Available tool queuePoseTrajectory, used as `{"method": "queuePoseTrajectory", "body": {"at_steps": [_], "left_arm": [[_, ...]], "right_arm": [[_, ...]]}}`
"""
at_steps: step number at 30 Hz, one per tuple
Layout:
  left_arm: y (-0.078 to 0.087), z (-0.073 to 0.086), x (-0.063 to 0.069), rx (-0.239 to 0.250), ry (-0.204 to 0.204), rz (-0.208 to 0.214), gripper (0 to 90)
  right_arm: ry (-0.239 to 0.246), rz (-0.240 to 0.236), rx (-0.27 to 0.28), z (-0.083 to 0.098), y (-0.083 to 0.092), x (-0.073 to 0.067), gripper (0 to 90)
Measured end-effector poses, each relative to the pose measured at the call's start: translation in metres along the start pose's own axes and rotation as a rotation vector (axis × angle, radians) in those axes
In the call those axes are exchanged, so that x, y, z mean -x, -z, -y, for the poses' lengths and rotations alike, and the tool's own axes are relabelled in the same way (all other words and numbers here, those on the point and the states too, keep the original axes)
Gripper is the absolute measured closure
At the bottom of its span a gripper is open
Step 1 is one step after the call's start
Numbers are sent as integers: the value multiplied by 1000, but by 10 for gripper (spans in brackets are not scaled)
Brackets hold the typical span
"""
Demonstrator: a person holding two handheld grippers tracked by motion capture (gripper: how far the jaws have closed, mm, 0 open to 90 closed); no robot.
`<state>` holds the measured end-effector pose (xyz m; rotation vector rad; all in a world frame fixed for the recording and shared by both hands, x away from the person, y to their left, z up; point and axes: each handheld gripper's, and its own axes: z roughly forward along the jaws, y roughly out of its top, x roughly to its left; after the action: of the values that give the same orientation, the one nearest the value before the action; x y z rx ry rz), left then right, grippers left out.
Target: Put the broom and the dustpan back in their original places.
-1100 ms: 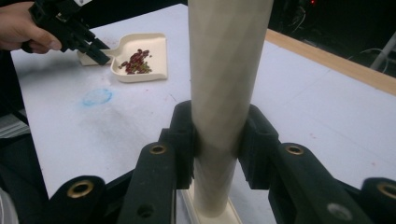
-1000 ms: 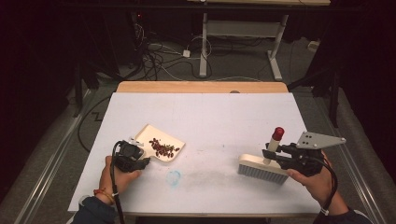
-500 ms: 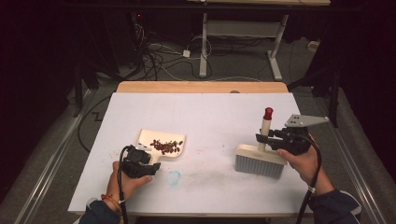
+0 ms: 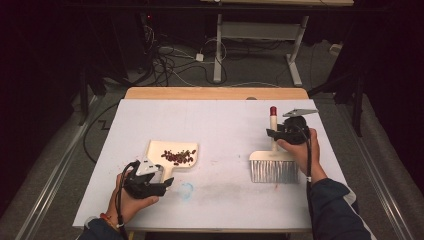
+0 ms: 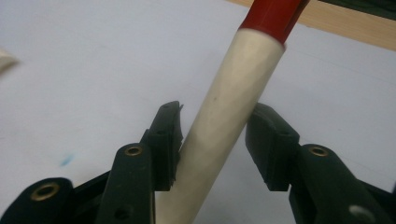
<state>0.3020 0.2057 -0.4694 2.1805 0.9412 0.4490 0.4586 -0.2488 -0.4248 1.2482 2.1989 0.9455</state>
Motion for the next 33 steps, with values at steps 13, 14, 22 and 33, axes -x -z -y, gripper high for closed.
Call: {"method": "queuePoseTrajectory", "body": {"at_steps": [13, 14, 22, 33], "left_arm": [[3, 8, 0, 45, -40, -39, 204], [4, 8, 0, 50, -39, -36, 204], [4, 8, 3, 56, -59, -54, 204], [6, 8, 5, 72, -85, -71, 201]], "right_arm": [[-44, 57, 74, 6, -14, -6, 537], [-41, 50, 74, 7, -15, -6, 530], [16, 51, 119, 6, -8, -18, 452], [28, 1, 223, 0, 13, -29, 322]]}}
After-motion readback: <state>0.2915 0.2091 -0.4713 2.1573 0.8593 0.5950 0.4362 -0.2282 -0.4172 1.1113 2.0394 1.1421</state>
